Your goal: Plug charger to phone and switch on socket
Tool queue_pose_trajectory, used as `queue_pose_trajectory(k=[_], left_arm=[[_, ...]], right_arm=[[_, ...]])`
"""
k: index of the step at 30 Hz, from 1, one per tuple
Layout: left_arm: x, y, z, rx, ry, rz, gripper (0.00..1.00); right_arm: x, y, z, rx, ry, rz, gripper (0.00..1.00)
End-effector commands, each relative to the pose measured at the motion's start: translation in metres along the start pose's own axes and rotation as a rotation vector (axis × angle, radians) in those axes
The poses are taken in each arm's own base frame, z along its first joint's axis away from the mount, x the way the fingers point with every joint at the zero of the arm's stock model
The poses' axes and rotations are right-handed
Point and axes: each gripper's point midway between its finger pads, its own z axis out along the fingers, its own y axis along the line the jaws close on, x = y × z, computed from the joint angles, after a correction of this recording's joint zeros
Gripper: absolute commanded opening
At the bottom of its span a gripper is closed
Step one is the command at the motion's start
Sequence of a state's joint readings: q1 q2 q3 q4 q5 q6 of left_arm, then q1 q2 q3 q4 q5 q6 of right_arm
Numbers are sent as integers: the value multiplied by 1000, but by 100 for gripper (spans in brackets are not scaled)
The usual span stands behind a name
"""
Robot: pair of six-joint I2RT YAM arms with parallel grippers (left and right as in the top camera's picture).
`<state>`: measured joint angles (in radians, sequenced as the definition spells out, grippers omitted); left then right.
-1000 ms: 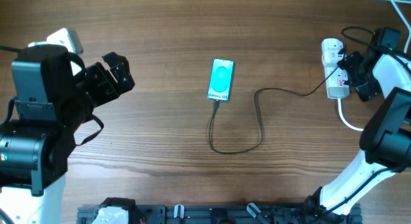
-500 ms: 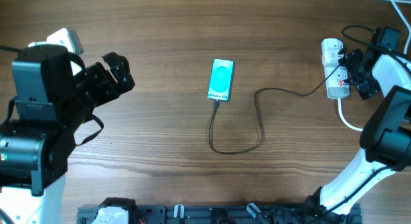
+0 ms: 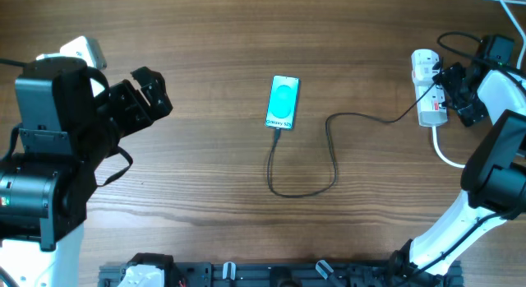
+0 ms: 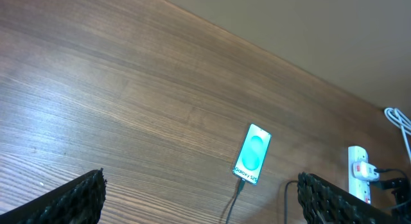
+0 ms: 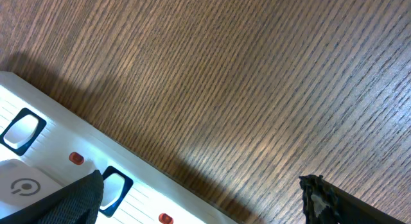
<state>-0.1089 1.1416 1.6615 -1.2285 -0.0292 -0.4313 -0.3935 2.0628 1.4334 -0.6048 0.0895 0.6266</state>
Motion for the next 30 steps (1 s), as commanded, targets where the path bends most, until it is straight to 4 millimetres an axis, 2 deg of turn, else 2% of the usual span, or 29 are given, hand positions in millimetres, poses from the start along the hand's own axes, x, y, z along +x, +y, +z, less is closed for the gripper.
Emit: queue_pose_trajectory(k=[1, 8, 15, 19, 21, 24, 27, 30], left_arm=[[0, 3, 2, -16, 0, 8, 100], [0, 3, 2, -16, 0, 8, 100], [0, 3, 2, -16, 0, 8, 100], [0, 3, 2, -16, 0, 8, 100], [0, 3, 2, -16, 0, 8, 100], [0, 3, 2, -16, 0, 8, 100], [0, 3, 2, -16, 0, 8, 100], [0, 3, 2, -16, 0, 8, 100]], right_arm=[[13, 6, 8, -21, 57, -35, 100], [15, 2, 8, -2, 65, -64, 100], [23, 9, 7, 3, 68, -116, 100], [33, 6, 16, 25, 102, -125, 100], [32, 6, 16, 22, 100, -151, 100], [28, 7, -1, 25, 104, -142, 100], [21, 2, -49, 27, 76, -114, 100], [29, -10, -97, 34, 86, -105, 100]])
